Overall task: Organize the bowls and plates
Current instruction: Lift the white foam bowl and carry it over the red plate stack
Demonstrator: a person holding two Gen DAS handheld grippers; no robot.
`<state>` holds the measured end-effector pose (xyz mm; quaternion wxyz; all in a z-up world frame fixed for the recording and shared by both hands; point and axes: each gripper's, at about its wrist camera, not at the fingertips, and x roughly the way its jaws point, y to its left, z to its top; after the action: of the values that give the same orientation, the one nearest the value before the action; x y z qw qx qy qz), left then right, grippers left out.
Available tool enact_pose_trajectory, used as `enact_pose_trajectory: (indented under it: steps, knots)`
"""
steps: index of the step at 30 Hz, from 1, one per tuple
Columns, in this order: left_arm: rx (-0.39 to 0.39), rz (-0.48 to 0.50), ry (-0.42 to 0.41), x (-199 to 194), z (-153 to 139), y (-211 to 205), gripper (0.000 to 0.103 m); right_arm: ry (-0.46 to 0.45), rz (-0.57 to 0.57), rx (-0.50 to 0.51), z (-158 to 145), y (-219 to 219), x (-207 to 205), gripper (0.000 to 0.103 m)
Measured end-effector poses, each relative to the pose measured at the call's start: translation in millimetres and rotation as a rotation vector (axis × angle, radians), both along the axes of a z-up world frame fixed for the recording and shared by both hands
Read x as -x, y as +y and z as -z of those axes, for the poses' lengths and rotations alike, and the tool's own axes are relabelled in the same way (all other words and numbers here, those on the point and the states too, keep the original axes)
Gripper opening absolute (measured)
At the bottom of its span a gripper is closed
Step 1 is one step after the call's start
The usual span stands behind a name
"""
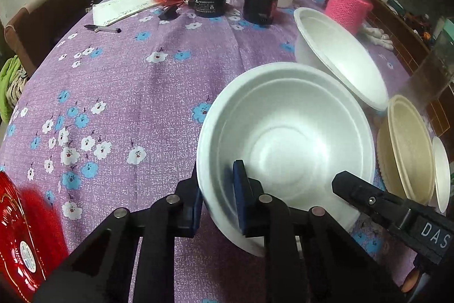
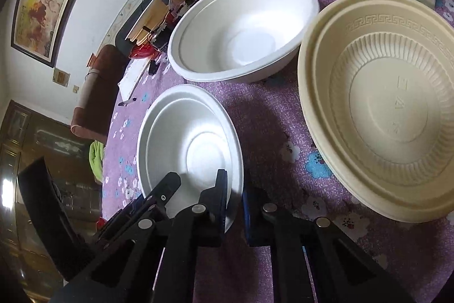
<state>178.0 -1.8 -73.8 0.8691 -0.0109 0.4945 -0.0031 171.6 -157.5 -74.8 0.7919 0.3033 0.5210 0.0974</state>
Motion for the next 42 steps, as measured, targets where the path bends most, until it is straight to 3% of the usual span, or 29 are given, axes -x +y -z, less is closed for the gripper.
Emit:
enact_pose_trajectory:
  steps: [12,21,42]
  knots:
    - [-0.012,-0.003,-0.029,15,-12,3,0.016,-0.019,-0.02,-0.009,-9,2,8,0.009]
    - [-0.015,-0.021,-0.089,48,-31,13,0.016,-0.061,-0.047,-0.017,-27,10,30,0.009]
    - [-0.009,-0.163,-0.219,131,-68,81,0.017,-0.189,-0.215,0.009,-77,79,93,0.009]
